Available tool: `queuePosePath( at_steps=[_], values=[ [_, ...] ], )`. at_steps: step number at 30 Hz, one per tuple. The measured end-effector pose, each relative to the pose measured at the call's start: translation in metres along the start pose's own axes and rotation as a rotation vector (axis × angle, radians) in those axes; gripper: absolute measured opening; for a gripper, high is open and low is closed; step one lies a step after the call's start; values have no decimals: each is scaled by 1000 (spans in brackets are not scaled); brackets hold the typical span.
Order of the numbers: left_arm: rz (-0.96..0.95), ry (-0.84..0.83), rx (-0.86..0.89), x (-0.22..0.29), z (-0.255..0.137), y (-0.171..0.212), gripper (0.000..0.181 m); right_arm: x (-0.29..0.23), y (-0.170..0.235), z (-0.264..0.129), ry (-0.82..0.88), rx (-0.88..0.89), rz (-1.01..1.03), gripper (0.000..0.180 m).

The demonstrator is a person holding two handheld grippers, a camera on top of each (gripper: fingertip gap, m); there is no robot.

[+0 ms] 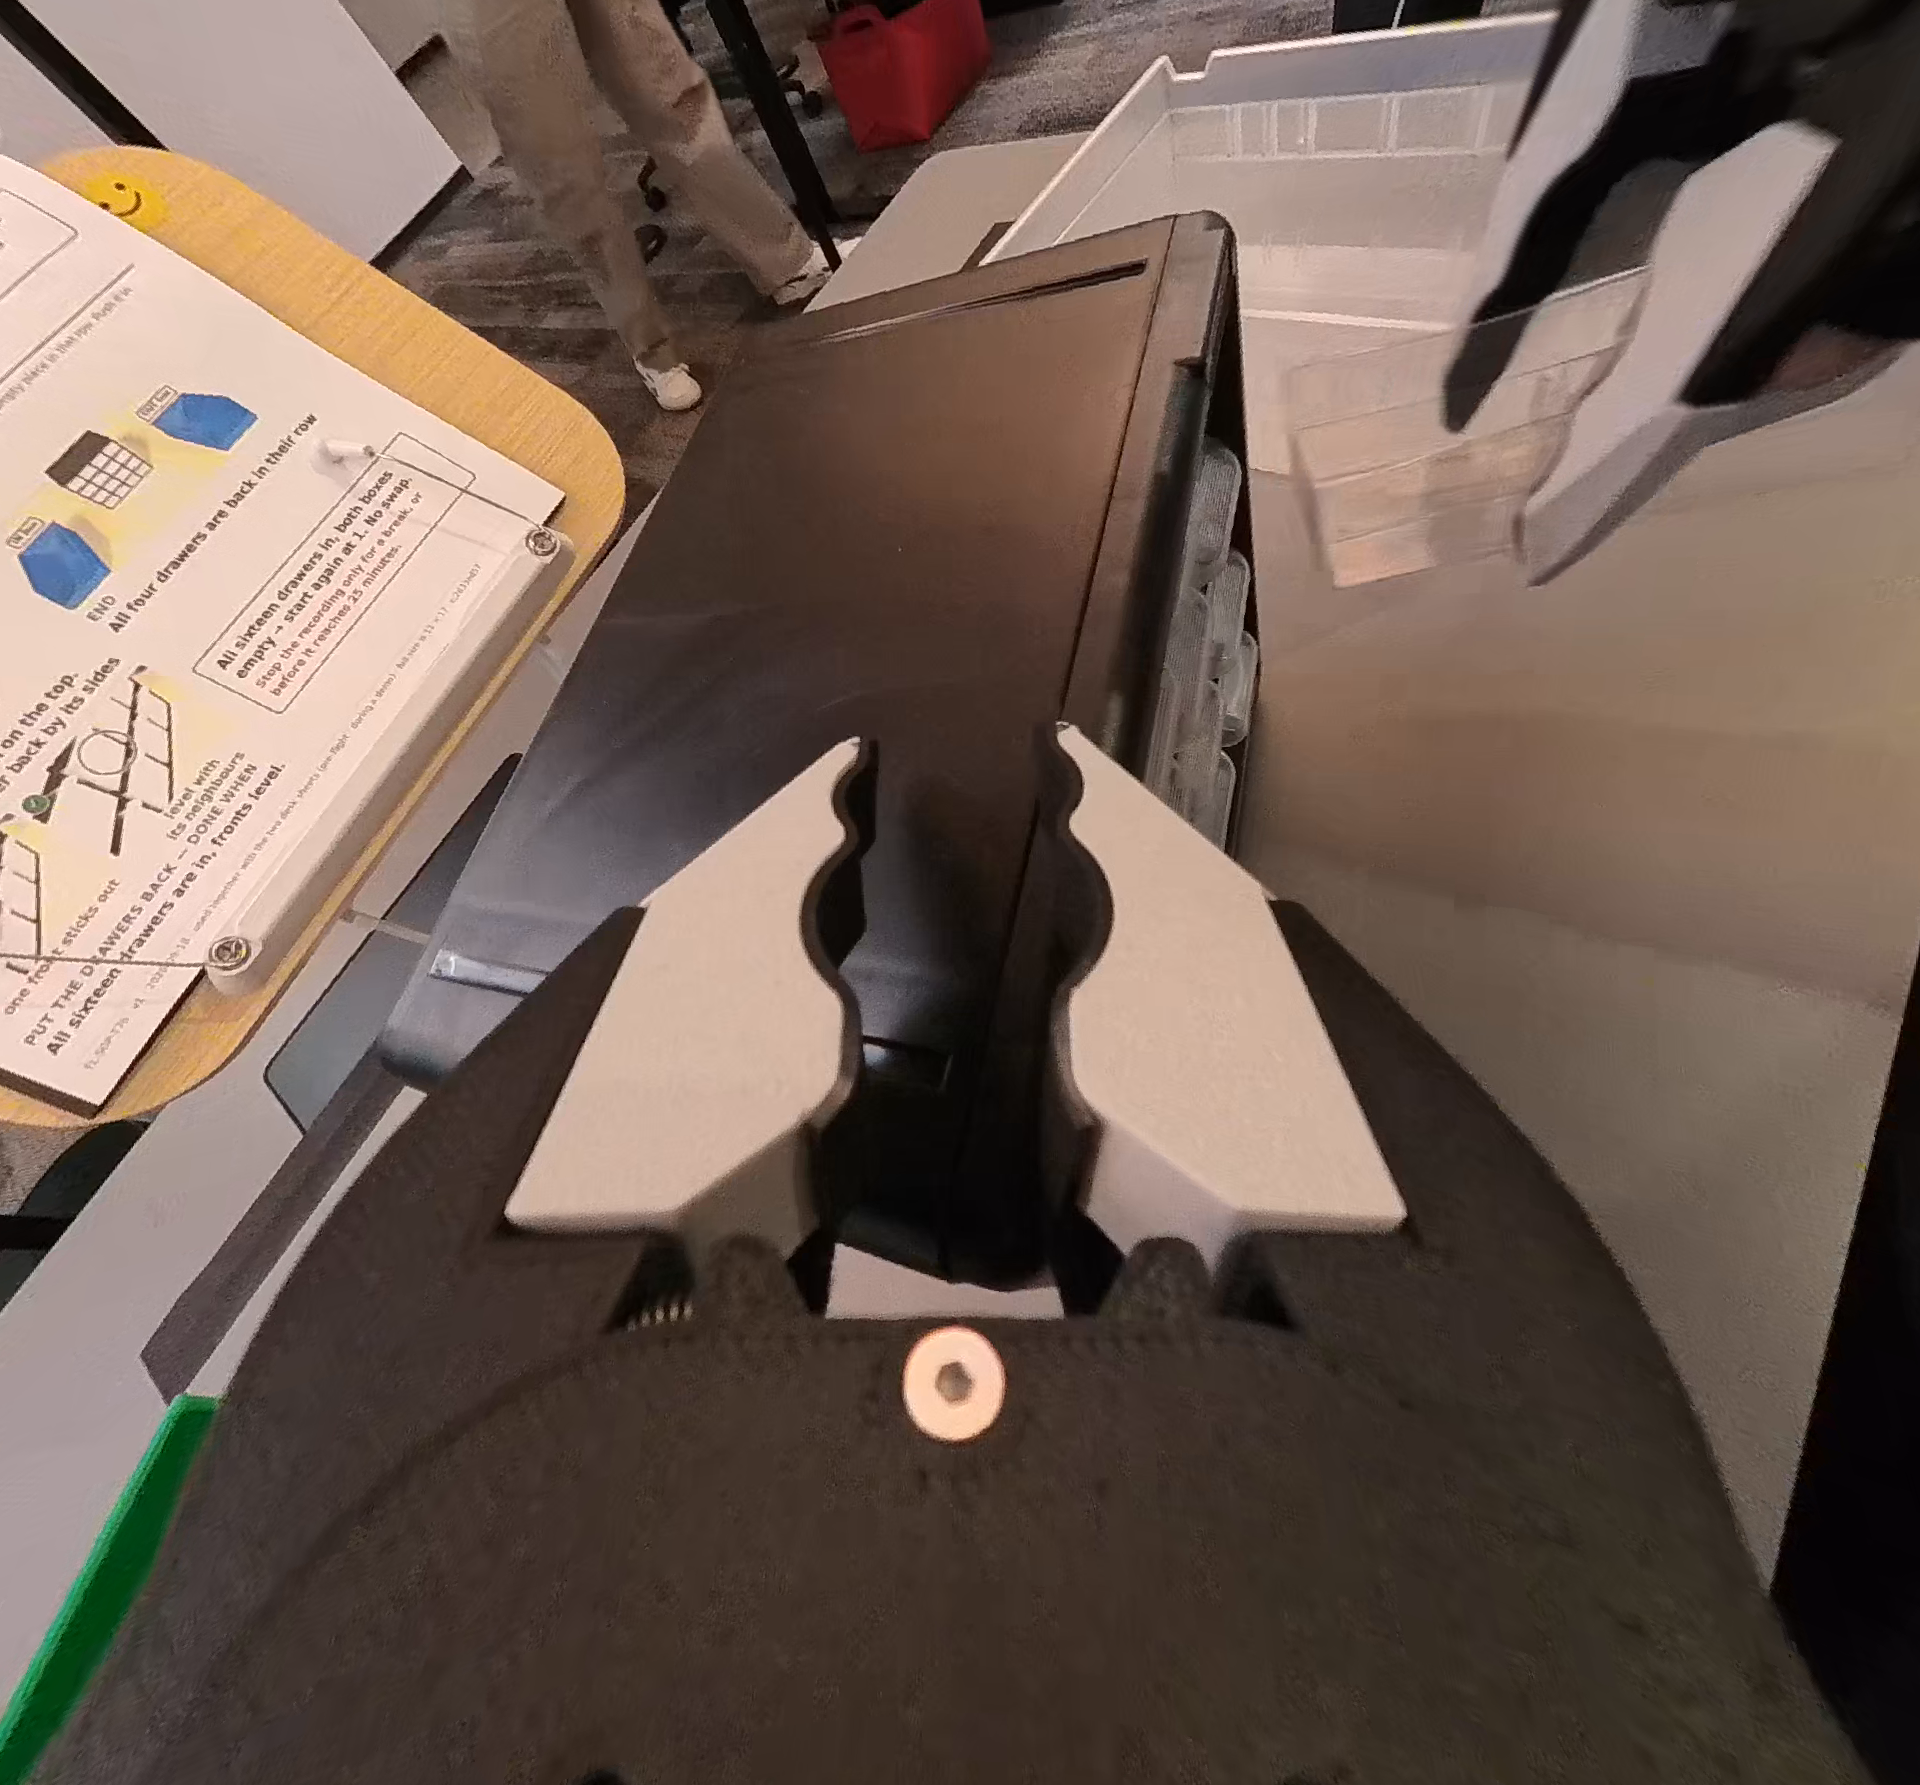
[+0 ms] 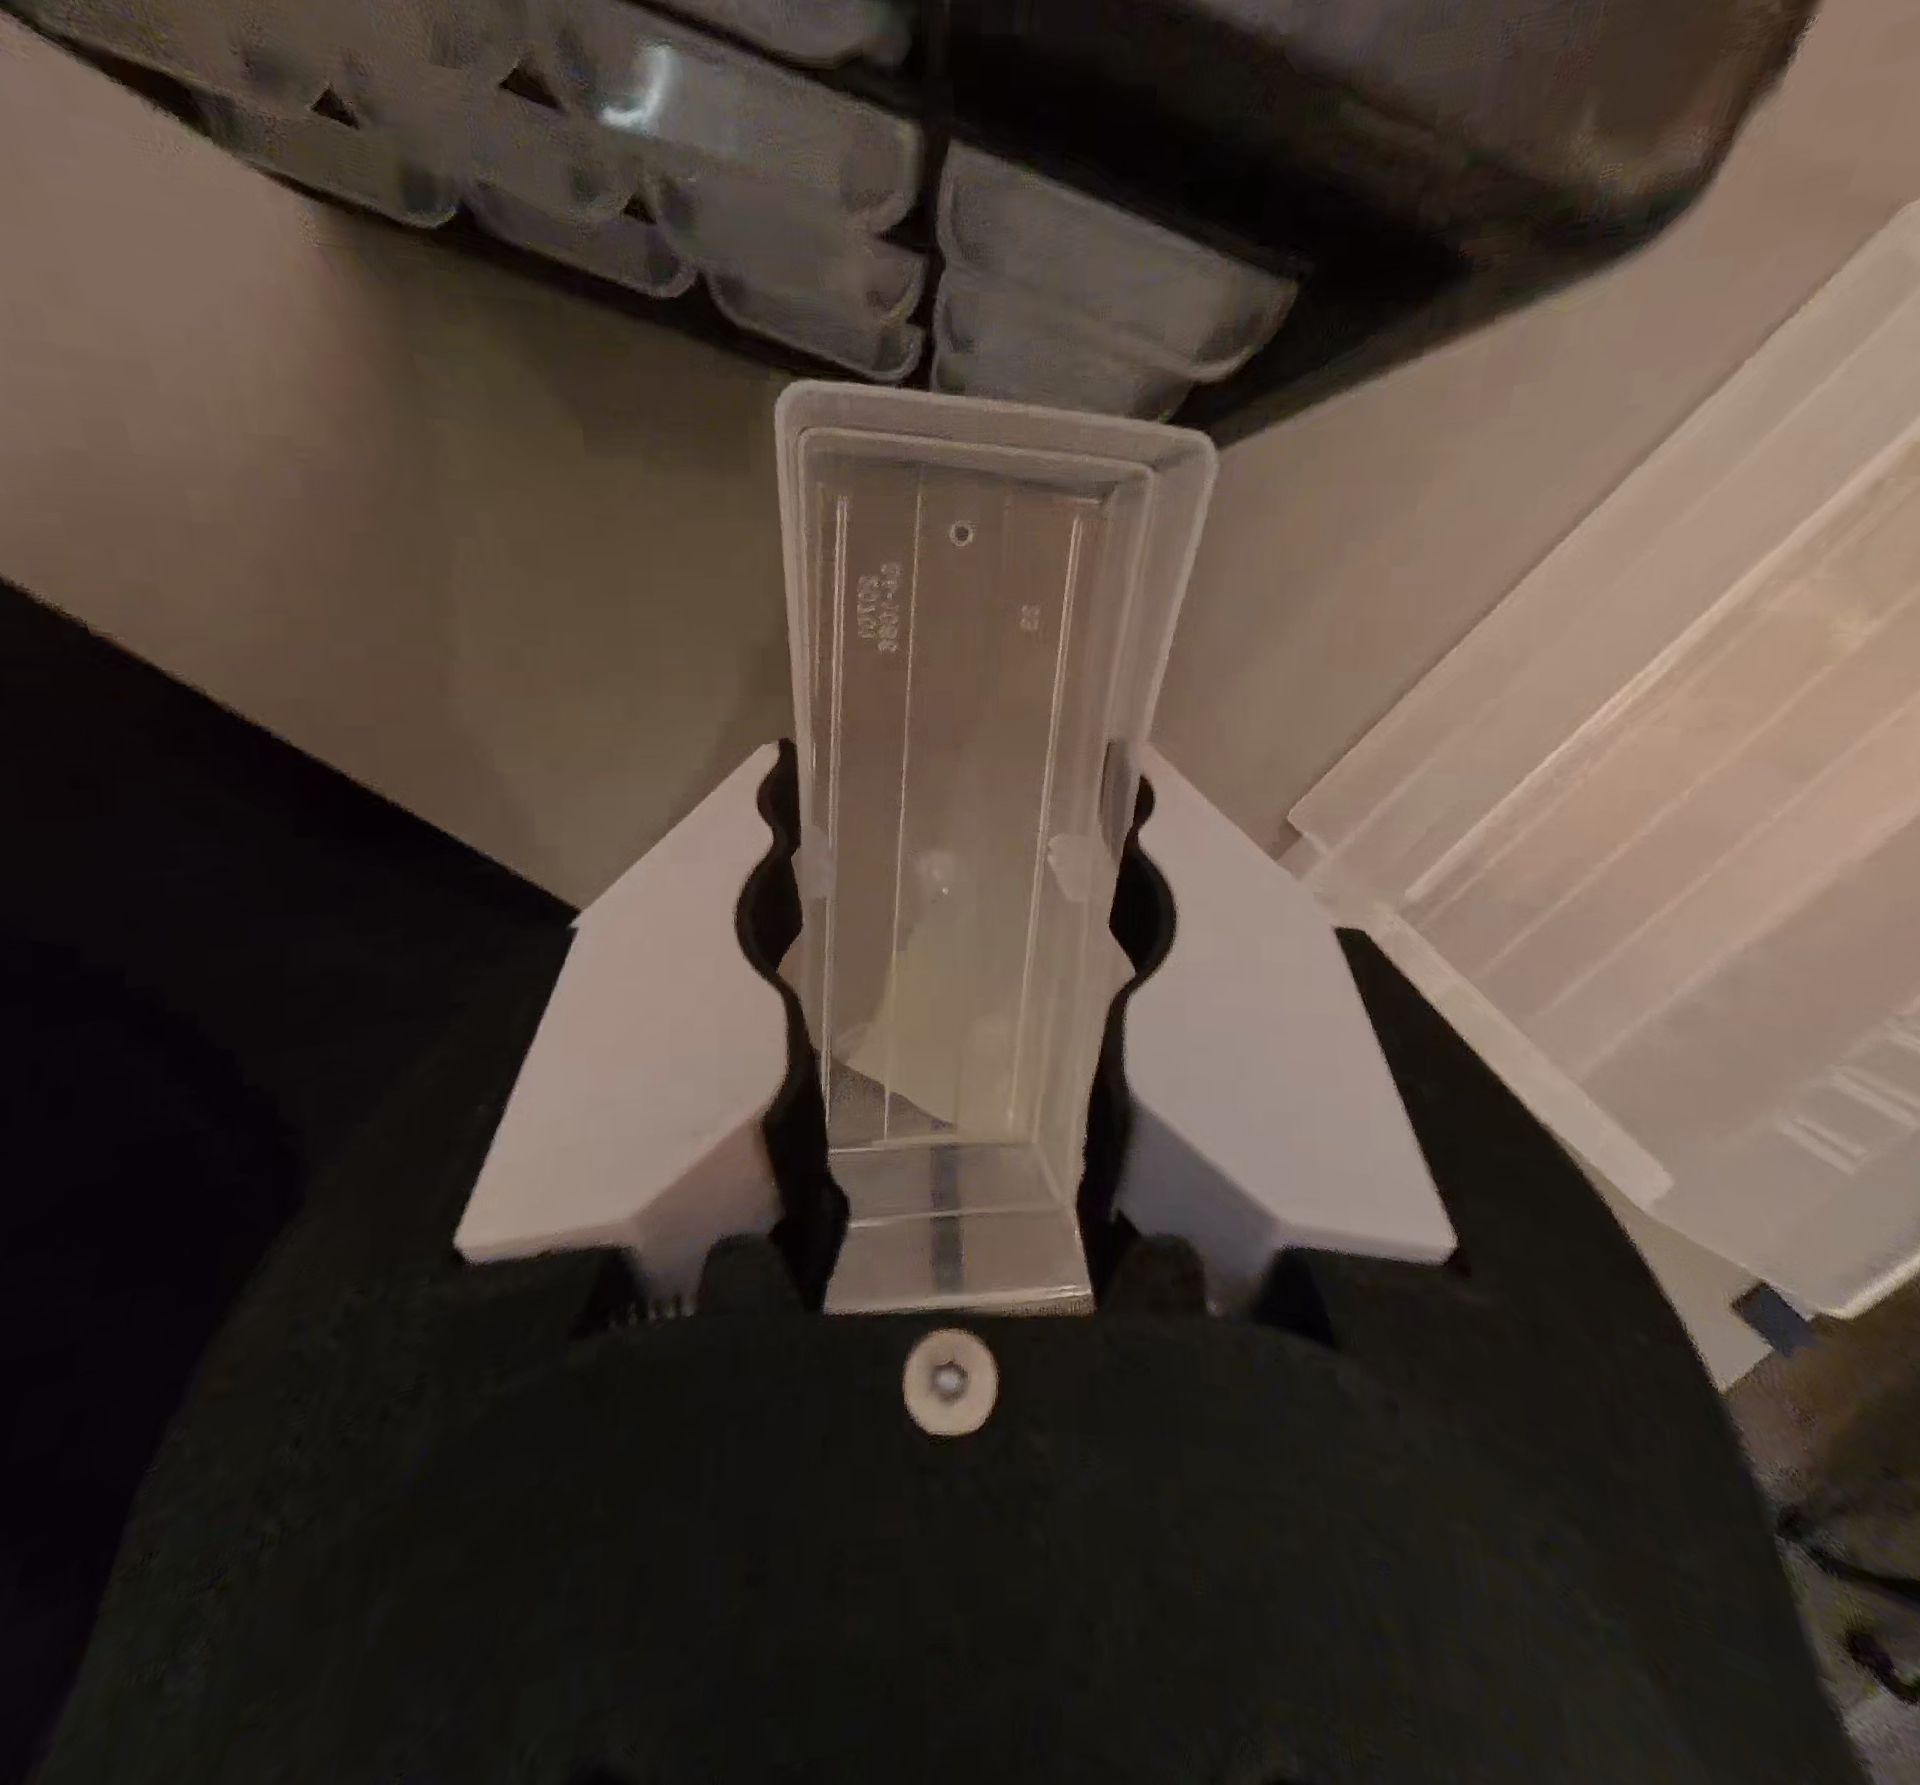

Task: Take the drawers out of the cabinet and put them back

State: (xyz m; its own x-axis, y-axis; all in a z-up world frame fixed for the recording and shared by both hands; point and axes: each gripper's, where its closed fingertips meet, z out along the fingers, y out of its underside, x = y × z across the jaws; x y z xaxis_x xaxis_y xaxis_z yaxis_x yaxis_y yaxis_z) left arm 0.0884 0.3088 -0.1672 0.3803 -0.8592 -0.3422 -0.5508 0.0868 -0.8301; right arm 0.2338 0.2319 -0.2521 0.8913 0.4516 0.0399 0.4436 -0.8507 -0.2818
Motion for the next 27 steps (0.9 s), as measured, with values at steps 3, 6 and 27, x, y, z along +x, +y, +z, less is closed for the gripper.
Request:
queuePosePath(
  at_steps=[3,6,27],
  values=[
    [2,2,2,0,0,0,30,21,9,-19,33,61,-48,59],
    [1,9,0,0,0,0,29,75,15,-39,149,88,-89,59],
    [0,23,-4,1,1,0,28,331,-2,123,541,-305,-775,80]
  ],
)
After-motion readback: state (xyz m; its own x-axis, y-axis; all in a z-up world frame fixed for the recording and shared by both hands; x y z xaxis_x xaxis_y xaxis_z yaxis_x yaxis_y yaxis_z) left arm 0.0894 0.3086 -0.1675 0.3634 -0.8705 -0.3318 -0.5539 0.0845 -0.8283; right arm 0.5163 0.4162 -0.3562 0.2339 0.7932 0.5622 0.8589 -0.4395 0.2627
